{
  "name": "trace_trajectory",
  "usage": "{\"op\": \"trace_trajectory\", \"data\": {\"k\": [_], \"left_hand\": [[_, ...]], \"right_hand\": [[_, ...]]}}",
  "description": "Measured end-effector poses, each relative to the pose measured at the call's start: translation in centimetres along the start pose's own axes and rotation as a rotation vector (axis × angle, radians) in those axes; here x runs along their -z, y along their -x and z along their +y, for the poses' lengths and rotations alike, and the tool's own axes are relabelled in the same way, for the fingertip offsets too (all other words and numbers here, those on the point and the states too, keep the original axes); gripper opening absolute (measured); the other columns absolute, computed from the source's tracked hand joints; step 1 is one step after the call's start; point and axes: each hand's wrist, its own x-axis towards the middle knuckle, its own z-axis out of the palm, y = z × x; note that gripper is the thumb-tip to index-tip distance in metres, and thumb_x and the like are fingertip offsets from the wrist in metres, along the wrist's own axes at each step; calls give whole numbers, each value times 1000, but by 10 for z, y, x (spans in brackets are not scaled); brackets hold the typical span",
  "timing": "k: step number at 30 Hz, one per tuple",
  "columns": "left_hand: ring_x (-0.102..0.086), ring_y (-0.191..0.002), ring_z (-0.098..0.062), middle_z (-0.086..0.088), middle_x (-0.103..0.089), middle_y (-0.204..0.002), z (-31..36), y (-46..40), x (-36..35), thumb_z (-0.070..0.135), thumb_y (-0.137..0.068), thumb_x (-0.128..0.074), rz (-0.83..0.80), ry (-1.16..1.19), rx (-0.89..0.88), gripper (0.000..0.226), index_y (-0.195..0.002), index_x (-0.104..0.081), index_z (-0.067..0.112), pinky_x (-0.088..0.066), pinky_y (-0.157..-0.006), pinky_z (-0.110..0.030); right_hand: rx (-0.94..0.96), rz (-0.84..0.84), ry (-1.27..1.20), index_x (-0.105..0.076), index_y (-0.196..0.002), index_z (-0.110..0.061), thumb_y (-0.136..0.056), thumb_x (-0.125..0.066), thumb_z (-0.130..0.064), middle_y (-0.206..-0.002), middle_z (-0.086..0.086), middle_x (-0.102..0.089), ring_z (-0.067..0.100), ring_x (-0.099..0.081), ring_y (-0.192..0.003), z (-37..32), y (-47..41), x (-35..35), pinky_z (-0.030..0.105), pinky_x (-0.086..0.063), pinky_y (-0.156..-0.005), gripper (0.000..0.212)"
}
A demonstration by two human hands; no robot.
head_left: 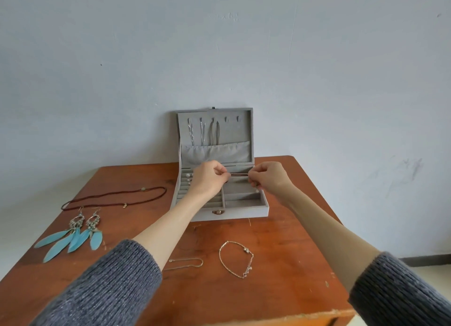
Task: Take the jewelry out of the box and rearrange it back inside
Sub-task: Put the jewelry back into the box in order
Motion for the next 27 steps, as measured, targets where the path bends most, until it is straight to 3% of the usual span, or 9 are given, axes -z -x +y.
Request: {"op": "trace_trajectory", "data": {"k": [3, 8, 14, 19, 27], "left_hand": [[-57, -82, -11, 0, -63, -88, -8, -14, -9, 18, -86, -63, -16, -129, -33, 12, -94, -66, 10, -41, -71, -22], [-58, -97, -20, -6, -65, -96, -19, -25, -26, 22, -87, -60, -42, -390, -128, 9, -92, -64, 17, -52, -77, -36], [-47, -111, -21, -8, -65, -102, -22, -24, -30, 17, -89, -56, -49, -511, -235, 14, -98, -65, 11, -47, -82, -35], [-45, -113, -23, -8, -63, -109, -20, -25, -26, 17, -91, -54, -90, -607, -287, 20, -106, -66, 11, -44, -86, -33], [-38, -121, -23, -6, -51, -124, -12, -7, -10, 31, -94, -49, -213, -642, -330, 36, -125, -54, 13, -41, -96, -37]], "right_hand": [[61, 27, 237, -65, -74, -10, -82, -54, -5, -72, 5, -62, 15, -57, -70, 3, -16, -4, 17, -43, -55, 14], [124, 29, 423, -66, -77, -16, -81, -54, -10, -89, 7, -69, 23, -61, -92, 10, -32, -9, 38, -54, -81, 14], [178, 15, 615, -69, -86, -20, -84, -49, -14, -100, 9, -67, 25, -48, -111, 19, -32, -8, 40, -47, -90, 21], [257, -22, 721, -70, -93, -13, -86, -49, -9, -107, 6, -65, 27, -44, -112, 20, -25, -10, 38, -44, -89, 22], [252, 15, 679, -64, -107, -12, -94, -43, -19, -113, 8, -60, 28, -43, -114, 19, -1, -5, 43, -41, -94, 26]]}}
